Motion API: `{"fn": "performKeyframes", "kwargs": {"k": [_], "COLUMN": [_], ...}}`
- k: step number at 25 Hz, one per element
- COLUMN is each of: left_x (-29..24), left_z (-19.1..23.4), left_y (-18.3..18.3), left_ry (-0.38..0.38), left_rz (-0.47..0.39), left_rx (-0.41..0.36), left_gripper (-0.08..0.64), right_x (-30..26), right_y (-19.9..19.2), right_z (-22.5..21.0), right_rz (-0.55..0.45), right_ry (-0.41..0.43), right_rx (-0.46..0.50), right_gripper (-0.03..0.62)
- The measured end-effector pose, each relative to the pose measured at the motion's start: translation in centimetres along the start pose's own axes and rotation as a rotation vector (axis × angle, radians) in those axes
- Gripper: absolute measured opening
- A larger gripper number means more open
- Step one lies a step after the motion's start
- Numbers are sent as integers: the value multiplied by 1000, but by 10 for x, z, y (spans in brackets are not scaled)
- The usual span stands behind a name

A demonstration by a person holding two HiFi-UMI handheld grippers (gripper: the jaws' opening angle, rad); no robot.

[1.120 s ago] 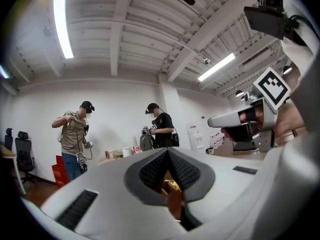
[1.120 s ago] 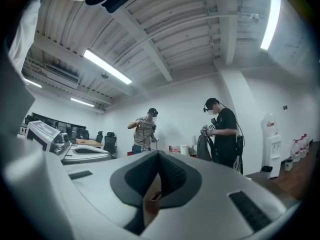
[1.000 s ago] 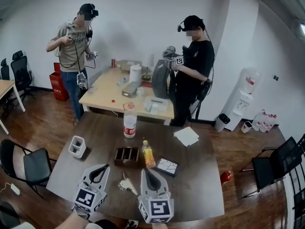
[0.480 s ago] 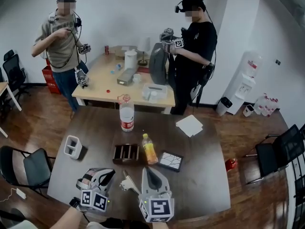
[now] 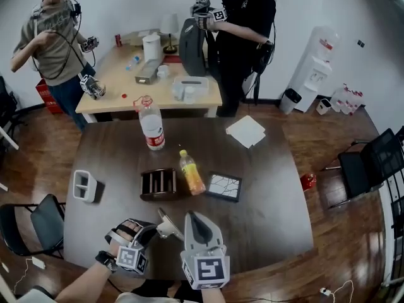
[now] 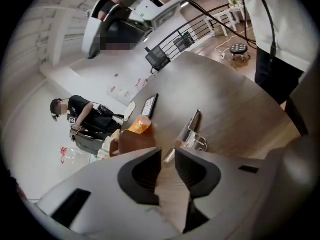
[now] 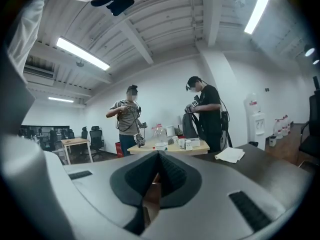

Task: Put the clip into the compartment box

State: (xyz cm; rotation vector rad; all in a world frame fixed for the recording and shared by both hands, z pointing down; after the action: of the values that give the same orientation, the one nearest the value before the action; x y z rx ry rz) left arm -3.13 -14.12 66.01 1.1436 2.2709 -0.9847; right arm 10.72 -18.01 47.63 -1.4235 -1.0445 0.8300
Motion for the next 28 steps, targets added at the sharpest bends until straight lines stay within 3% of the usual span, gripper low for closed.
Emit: {"fn": "performKeyframes", "kwargs": {"k": [6, 10, 18, 22, 28], "left_x": [-21, -30, -44, -53, -42], "left_z": [-43, -53, -52, -56, -12], "left_y": [-15, -21, 2, 2, 25], "left_ry": [-119, -113, -151, -101, 30], "left_rz": [-10, -7, -32, -41, -85], "left_rx": [-110, -147, -155, -182, -123], "left_gripper": [140, 141, 136, 72, 33], "right_x": [12, 17, 27, 28, 25], "right_y": [-15, -19, -27, -27, -24], "right_z": [0, 2, -4, -7, -15], "right_rz": [30, 42, 69, 69, 63], "right_ry": [-35, -45, -76, -81, -87], "right_rx": [-20, -15, -24, -20, -23], "right_gripper": [-3, -3, -3, -3, -3]}}
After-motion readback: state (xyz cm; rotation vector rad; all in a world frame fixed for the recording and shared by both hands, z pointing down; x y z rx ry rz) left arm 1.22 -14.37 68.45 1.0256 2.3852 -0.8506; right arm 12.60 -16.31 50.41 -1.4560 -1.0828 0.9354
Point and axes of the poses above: the fingertips, and each gripper's own axes: x backward along the fingers, z to its left, y out of its top, the point moved 3 cm from there along x, backward along the fingers, and after that the axes turned 10 degrees about -z, right-handed, at the moved point
